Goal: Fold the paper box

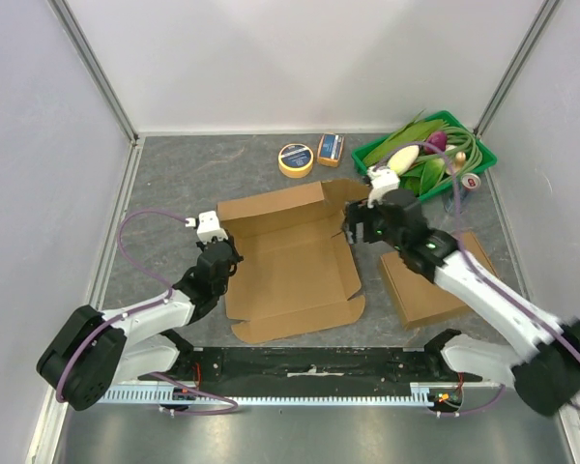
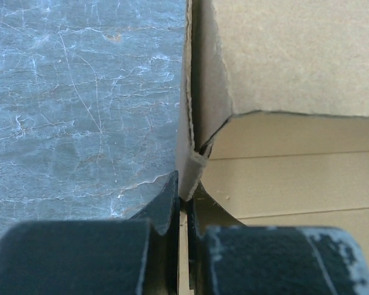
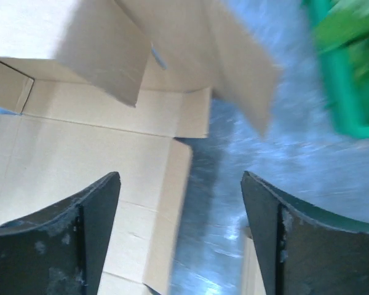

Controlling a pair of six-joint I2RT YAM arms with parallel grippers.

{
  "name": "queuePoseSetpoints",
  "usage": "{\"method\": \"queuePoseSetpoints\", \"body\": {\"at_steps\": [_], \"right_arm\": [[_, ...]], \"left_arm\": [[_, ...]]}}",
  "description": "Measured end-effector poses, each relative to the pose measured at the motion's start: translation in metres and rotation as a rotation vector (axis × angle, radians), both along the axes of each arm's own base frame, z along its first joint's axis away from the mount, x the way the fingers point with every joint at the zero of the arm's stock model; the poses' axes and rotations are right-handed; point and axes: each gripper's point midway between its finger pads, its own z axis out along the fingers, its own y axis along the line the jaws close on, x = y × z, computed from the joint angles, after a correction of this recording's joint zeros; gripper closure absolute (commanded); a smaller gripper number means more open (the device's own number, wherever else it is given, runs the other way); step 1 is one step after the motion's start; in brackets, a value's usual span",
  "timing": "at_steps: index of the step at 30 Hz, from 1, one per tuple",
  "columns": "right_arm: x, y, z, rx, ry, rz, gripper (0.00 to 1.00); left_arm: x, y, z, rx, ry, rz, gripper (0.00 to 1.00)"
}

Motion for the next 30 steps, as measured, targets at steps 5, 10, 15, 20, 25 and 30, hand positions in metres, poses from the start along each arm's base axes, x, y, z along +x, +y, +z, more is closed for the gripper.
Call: {"method": "queuePoseSetpoints", "body": {"at_steps": [5, 10, 15, 20, 25, 30], "right_arm": [[-0.011, -0.03, 0.105, -0.072, -0.281, 0.062, 0.11], [0.029, -0.025, 0.129, -0.195, -0.334, 0.178, 0.16], [0.049, -0.036, 0.064, -0.343, -0.177, 0.285, 0.2], [0.05, -0.027, 0.033, -0.403, -0.099, 0.418, 0.28], [0.062, -0.003, 0.047, -0.354, -0.125, 0.51, 0.78], [0.056, 0.013, 0.039, -0.238, -0.036, 0.513, 1.0]], "left_arm": [[-0.001, 0.002, -0.001, 0.014, -0.014, -0.01, 0.98], [-0.004, 0.002, -0.001, 0.018, -0.025, -0.032, 0.98], [-0.004, 0.001, 0.0, 0.02, -0.029, -0.043, 0.98], [-0.003, -0.001, -0.001, 0.026, -0.03, -0.056, 0.98], [-0.002, -0.003, -0.001, 0.034, -0.033, -0.07, 0.98], [-0.002, -0.005, -0.001, 0.035, -0.034, -0.087, 0.98]]}}
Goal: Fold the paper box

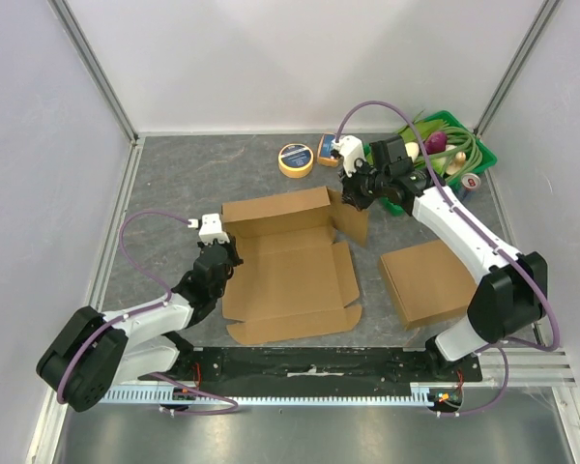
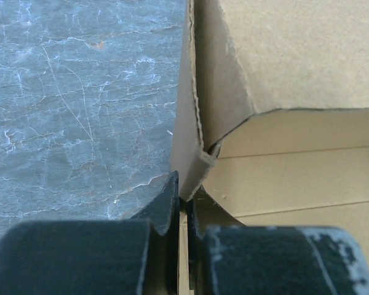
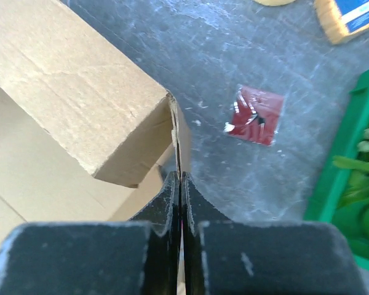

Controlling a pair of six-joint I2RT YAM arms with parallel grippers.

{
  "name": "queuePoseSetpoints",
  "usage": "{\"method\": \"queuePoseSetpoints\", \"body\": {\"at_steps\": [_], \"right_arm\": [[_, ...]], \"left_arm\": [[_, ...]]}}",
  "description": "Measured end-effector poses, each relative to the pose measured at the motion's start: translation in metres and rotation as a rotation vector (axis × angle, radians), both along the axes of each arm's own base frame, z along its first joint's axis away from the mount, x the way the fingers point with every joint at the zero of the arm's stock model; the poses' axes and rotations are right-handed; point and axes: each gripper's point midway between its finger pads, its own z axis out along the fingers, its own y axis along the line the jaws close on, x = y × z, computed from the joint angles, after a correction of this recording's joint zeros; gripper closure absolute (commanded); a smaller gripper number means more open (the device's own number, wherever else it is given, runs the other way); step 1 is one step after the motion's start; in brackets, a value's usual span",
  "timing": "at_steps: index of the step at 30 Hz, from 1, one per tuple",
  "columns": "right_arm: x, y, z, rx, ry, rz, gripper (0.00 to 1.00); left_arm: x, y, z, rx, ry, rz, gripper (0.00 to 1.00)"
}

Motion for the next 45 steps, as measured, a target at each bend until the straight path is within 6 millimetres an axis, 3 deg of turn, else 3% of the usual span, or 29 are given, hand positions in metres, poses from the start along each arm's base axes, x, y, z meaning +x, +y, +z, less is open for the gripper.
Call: {"method": "queuePoseSetpoints", "body": {"at_steps": [7, 10, 11, 12, 16, 19, 22, 23, 26, 31, 33, 36, 37, 41, 43, 45], "right_arm": [[-0.007, 0.007, 0.0, 0.181, 0.203, -0.308, 0.99], [-0.01, 0.007, -0.004, 0.264, 0.284, -0.468, 0.86], [-0.01, 0.009, -0.003, 0.307, 0.313, -0.567, 0.71], [-0.01, 0.009, -0.002, 0.308, 0.313, -0.57, 0.64], [-0.014, 0.007, 0.001, 0.317, 0.286, -0.579, 0.58], [-0.029, -0.004, -0.007, 0.3, 0.24, -0.566, 0.59], [-0.041, -0.012, -0.017, 0.279, 0.2, -0.537, 0.68], [-0.043, -0.012, -0.02, 0.275, 0.187, -0.528, 0.75], [-0.041, -0.01, -0.024, 0.265, 0.156, -0.515, 0.8], [-0.037, -0.005, -0.02, 0.264, 0.106, -0.509, 0.81], [-0.036, -0.005, -0.022, 0.26, 0.092, -0.51, 0.8], [-0.035, -0.006, -0.024, 0.251, 0.085, -0.509, 0.64], [-0.035, -0.006, -0.024, 0.247, 0.081, -0.505, 0.61], [-0.036, -0.008, -0.029, 0.235, 0.077, -0.502, 0.57], [-0.039, -0.011, -0.036, 0.222, 0.079, -0.503, 0.61], [-0.044, -0.015, -0.046, 0.205, 0.09, -0.504, 0.64]], "left_arm": [[0.0, -0.002, 0.0, 0.001, 0.001, -0.011, 0.98], [0.0, -0.004, 0.0, -0.002, 0.003, -0.023, 0.98], [-0.001, -0.005, 0.0, -0.003, 0.003, -0.026, 0.98], [-0.001, -0.005, 0.0, -0.003, 0.003, -0.026, 0.98], [-0.001, -0.004, 0.0, -0.003, 0.003, -0.022, 0.98], [-0.001, -0.004, -0.001, -0.003, 0.007, -0.026, 0.86], [-0.002, -0.005, 0.0, -0.009, 0.021, -0.027, 0.67], [-0.003, -0.006, 0.0, -0.016, 0.025, -0.033, 0.6], [-0.008, -0.009, 0.002, -0.033, 0.038, -0.055, 0.4], [-0.019, -0.012, 0.015, -0.1, 0.042, -0.08, 0.26], [-0.029, -0.015, 0.028, -0.163, 0.036, -0.106, 0.25], [-0.048, -0.018, 0.049, -0.261, 0.015, -0.158, 0.44], [-0.056, -0.019, 0.056, -0.291, 0.007, -0.181, 0.57], [-0.089, -0.046, 0.084, -0.469, -0.012, -0.383, 0.69], [-0.102, -0.068, 0.073, -0.545, 0.036, -0.483, 0.76], [-0.121, -0.095, 0.041, -0.561, 0.158, -0.565, 0.78]]}}
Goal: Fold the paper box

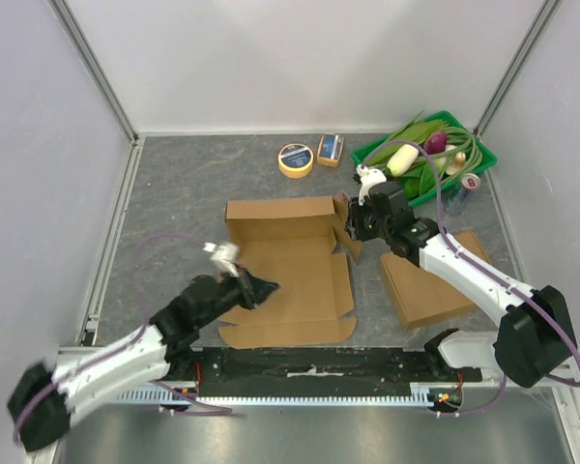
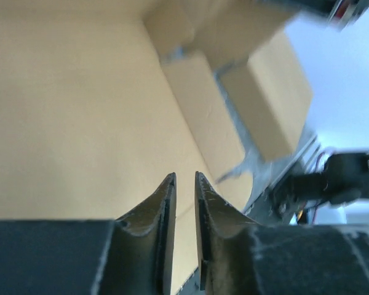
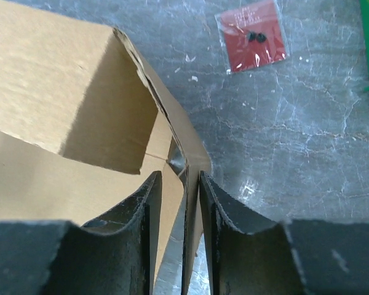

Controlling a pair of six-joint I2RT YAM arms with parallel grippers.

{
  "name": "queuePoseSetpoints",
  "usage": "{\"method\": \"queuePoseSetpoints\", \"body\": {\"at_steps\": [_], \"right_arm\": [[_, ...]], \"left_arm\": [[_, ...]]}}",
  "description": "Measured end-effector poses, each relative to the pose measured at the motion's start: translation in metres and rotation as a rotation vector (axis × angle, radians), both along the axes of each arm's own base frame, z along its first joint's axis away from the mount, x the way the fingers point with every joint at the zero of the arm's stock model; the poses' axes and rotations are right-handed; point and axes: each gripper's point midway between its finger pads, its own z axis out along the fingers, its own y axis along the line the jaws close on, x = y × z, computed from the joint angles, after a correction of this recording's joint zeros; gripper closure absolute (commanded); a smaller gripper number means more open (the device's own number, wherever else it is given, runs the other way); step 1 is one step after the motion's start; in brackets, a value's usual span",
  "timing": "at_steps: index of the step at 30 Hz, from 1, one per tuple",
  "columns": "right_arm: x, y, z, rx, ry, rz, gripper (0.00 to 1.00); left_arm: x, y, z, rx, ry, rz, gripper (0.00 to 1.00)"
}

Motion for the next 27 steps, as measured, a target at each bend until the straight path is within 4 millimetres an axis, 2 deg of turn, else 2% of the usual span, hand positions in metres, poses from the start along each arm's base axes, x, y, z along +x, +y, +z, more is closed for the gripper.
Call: {"method": "queuePoseSetpoints", "body": {"at_steps": [2, 4, 6, 9, 13, 15, 17, 20, 21, 27], "right_arm": [[-0.004, -0.002, -0.008, -0.009, 0.016, 0.002, 0.66], [-0.007, -0.003, -0.013, -0.013, 0.026, 0.003, 0.69], [-0.009, -0.004, -0.016, -0.016, 0.031, 0.001, 0.7], [-0.009, -0.005, -0.012, -0.007, 0.021, -0.005, 0.71], [-0.009, -0.005, -0.002, 0.018, 0.005, -0.022, 0.53], [-0.009, -0.006, -0.001, 0.021, 0.002, -0.029, 0.52], [-0.008, -0.007, -0.001, 0.017, -0.001, -0.031, 0.55], [-0.009, -0.009, -0.007, 0.008, -0.002, -0.035, 0.71], [-0.009, -0.009, -0.009, 0.003, 0.001, -0.033, 0.81], [-0.011, -0.011, -0.02, -0.005, 0.018, -0.038, 0.99]], "left_arm": [[-0.025, -0.029, -0.03, 0.08, 0.073, -0.114, 0.83], [-0.046, -0.057, -0.048, 0.163, 0.086, -0.207, 0.84], [-0.054, -0.091, -0.052, 0.201, 0.044, -0.265, 0.84], [-0.044, -0.127, -0.056, 0.196, -0.02, -0.251, 0.85], [-0.022, -0.175, -0.072, 0.212, -0.1, -0.205, 0.92], [-0.013, -0.191, -0.075, 0.214, -0.142, -0.175, 0.96], [-0.003, -0.203, -0.072, 0.202, -0.185, -0.139, 0.98], [0.009, -0.212, -0.073, 0.194, -0.208, -0.091, 0.98], [0.011, -0.212, -0.076, 0.198, -0.208, -0.081, 0.98], [0.017, -0.204, -0.106, 0.286, -0.152, -0.028, 0.98]]}}
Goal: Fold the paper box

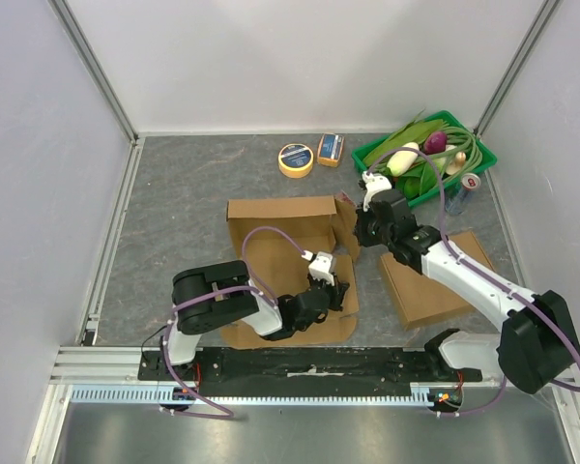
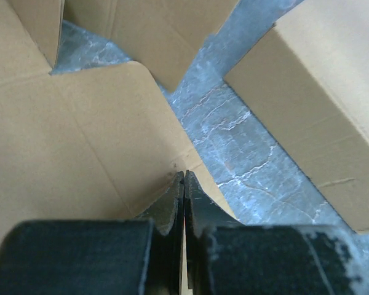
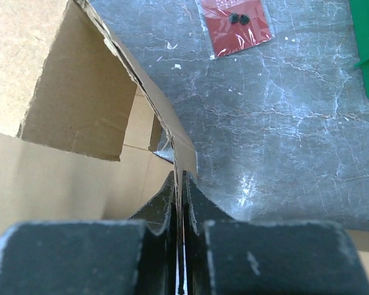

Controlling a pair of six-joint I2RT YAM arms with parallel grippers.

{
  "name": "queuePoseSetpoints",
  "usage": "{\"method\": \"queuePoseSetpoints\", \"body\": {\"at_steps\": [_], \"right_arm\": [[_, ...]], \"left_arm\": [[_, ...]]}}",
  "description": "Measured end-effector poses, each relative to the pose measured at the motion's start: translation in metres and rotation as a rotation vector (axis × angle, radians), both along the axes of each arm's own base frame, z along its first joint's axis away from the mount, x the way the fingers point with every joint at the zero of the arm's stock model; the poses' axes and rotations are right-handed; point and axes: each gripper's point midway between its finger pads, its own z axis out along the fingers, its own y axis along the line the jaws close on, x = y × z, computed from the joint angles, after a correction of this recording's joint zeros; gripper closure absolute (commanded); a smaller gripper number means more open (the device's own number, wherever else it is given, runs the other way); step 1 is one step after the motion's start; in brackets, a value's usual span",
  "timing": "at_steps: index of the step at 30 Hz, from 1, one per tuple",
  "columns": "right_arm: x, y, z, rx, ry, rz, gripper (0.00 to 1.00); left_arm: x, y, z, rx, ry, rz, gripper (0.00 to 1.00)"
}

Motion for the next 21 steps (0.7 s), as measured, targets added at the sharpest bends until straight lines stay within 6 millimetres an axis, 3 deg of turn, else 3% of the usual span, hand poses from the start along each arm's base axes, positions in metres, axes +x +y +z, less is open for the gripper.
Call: {"method": "queuePoseSetpoints", "body": {"at_steps": [3, 8, 11, 17, 20, 21], "right_arm": [[-0.001, -0.003, 0.001, -0.005, 0.013, -0.02, 1.0], [0.0, 0.0, 0.014, 0.014, 0.029, -0.037, 1.0], [0.001, 0.006, 0.018, 0.037, 0.051, -0.053, 0.91], [-0.011, 0.021, 0.0, 0.15, 0.087, -0.155, 0.92], [-0.018, 0.019, -0.005, 0.198, 0.069, -0.236, 0.91], [-0.018, 0.018, -0.005, 0.205, 0.064, -0.258, 0.91]], "left_arm": [[0.001, -0.001, -0.011, 0.006, 0.031, 0.021, 0.98], [0.002, -0.001, -0.012, -0.035, 0.059, 0.053, 0.98], [0.003, 0.001, -0.012, -0.053, 0.059, 0.062, 0.98], [0.003, -0.001, -0.012, -0.094, 0.048, 0.059, 0.98], [0.001, 0.001, -0.011, -0.114, 0.038, 0.047, 0.98], [0.0, 0.001, -0.01, -0.121, 0.031, 0.036, 0.92]]}}
